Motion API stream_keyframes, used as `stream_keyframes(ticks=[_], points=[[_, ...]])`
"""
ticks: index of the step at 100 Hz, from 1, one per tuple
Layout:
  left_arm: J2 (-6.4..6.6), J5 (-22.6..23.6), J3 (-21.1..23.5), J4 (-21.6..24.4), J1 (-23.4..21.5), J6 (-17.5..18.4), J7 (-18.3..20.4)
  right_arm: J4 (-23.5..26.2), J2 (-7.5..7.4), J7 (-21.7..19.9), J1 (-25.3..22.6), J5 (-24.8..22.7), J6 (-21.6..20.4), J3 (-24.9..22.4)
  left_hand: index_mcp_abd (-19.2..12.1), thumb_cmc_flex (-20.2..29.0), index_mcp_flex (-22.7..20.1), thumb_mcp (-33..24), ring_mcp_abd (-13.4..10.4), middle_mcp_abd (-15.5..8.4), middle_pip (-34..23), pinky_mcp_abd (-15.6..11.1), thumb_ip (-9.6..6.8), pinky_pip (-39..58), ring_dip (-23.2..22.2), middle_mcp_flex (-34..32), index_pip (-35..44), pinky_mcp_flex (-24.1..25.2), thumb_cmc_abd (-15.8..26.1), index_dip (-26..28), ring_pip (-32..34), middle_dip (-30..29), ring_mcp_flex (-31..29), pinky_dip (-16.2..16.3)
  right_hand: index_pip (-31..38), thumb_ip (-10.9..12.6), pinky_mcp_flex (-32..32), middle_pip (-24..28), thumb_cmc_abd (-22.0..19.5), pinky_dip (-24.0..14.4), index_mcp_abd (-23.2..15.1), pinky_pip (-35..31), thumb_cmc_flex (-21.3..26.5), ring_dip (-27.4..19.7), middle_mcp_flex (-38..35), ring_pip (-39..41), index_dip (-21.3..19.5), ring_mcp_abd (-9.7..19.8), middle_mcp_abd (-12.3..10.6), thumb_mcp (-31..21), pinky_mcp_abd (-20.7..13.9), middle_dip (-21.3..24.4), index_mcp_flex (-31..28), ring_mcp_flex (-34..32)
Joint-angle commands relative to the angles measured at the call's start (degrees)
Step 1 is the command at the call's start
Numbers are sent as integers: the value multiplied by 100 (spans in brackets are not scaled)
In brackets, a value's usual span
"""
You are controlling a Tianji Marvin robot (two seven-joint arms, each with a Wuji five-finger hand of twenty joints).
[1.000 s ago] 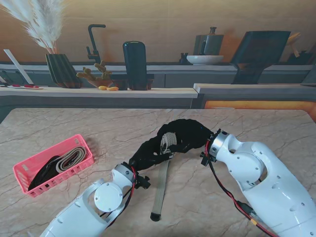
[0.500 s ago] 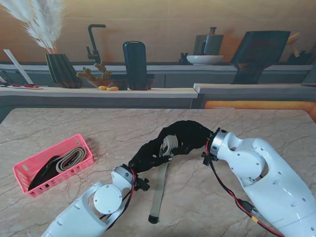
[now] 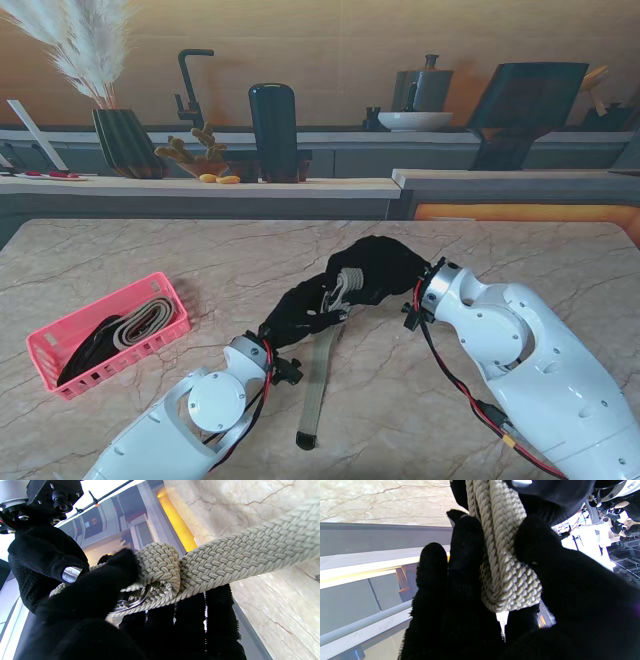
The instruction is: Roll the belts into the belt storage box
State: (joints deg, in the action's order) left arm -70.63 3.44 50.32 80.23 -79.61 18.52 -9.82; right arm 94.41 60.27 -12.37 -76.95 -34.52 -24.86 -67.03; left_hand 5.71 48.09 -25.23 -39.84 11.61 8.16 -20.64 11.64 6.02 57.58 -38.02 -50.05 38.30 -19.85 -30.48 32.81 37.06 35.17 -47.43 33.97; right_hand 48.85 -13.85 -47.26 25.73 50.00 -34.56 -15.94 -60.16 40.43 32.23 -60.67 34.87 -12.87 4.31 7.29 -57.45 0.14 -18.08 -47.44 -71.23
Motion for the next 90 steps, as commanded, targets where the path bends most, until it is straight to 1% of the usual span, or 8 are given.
stream_keyframes(ticks=[1, 12, 18, 29, 50, 59, 69, 90], points=[[-67, -76, 32, 72, 32, 72, -24, 88, 3, 48, -77, -92, -58, -48, -527, -776, 192, -66, -255, -468, -501, 42, -344, -242, 228, 419, -270, 247, 539, -50, -221, -750, 305, 108, 1227, -4, -79, 477, -368, 73, -96, -217, 521, -64, -680, 134, -2, 9, -418, -853, -5, -123, -1051, -310], [-99, -229, 25, 28, 43, 136, -37, 279, 13, 150, -100, -243, -162, -177, -570, -1609, 366, 257, -299, -403, -126, 79, -226, -777, 637, 865, -717, 583, 354, -228, -1065, -1075, 914, -35, 1242, -10, -71, 493, -385, 67, -87, -233, 518, -58, -678, 176, -10, 15, -409, -867, 11, -155, -1055, -314], [-109, -380, 29, 23, 44, 163, -5, 395, 9, 143, -103, -277, -204, -251, -576, -1885, 413, 353, -323, -355, 71, 99, -188, -1046, 845, 1016, -917, 700, 323, -307, -1429, -1209, 1159, -102, 1242, -12, -64, 493, -395, 68, -86, -232, 516, -61, -671, 181, -10, 16, -410, -867, 12, -161, -1056, -313], [-106, -647, 50, 60, 23, 105, 138, 580, 3, 182, -101, -454, -328, -396, -601, -1851, 442, 416, -351, -285, 233, 77, -187, -1299, 1030, 1108, -1048, 803, 329, -350, -1710, -1335, 1299, -174, 1240, -17, -52, 506, -423, 69, -81, -228, 517, -70, -643, 189, -16, 19, -404, -861, 20, -199, -1038, -311], [-49, -750, 16, -2, 83, 122, 423, 848, 10, 329, -118, -763, -455, -629, -612, -1853, 416, 395, -350, -289, 346, 122, -194, -1505, 1158, 1114, -1240, 828, 194, -428, -1857, -1446, 1300, -215, 1254, -18, -33, 518, -456, 70, -90, -218, 525, -73, -619, 196, -58, 21, -395, -848, 16, -236, -1003, -296], [-16, -789, 3, -1, 96, 122, 556, 909, 15, 423, -115, -934, -505, -719, -603, -1674, 405, 275, -340, -292, 332, 128, -214, -1522, 1146, 1064, -1281, 793, 122, -444, -1832, -1438, 1218, -211, 1252, -21, -28, 522, -469, 70, -94, -215, 517, -73, -607, 198, -69, 22, -413, -838, 15, -247, -995, -295], [5, -719, -25, 15, 107, 52, 603, 935, 24, 534, -99, -1082, -536, -785, -567, -1260, 329, 107, -383, -338, 270, 99, -249, -1474, 1113, 925, -1282, 659, 206, -440, -1764, -1408, 1058, -177, 1250, -19, -28, 523, -467, 69, -93, -214, 525, -73, -603, 199, -77, 22, -403, -836, 14, -252, -994, -294], [28, -765, -88, 58, 121, -159, 752, 906, 43, 845, -26, -1485, -588, -835, -516, -134, -158, 343, -328, -350, -29, 20, -343, -950, 950, 299, -836, 361, 961, -263, -1282, -1292, 515, -53, 1257, -18, -18, 527, -474, 68, -120, -206, 520, -72, -602, 200, -106, 26, -425, -824, 9, -255, -990, -287]])
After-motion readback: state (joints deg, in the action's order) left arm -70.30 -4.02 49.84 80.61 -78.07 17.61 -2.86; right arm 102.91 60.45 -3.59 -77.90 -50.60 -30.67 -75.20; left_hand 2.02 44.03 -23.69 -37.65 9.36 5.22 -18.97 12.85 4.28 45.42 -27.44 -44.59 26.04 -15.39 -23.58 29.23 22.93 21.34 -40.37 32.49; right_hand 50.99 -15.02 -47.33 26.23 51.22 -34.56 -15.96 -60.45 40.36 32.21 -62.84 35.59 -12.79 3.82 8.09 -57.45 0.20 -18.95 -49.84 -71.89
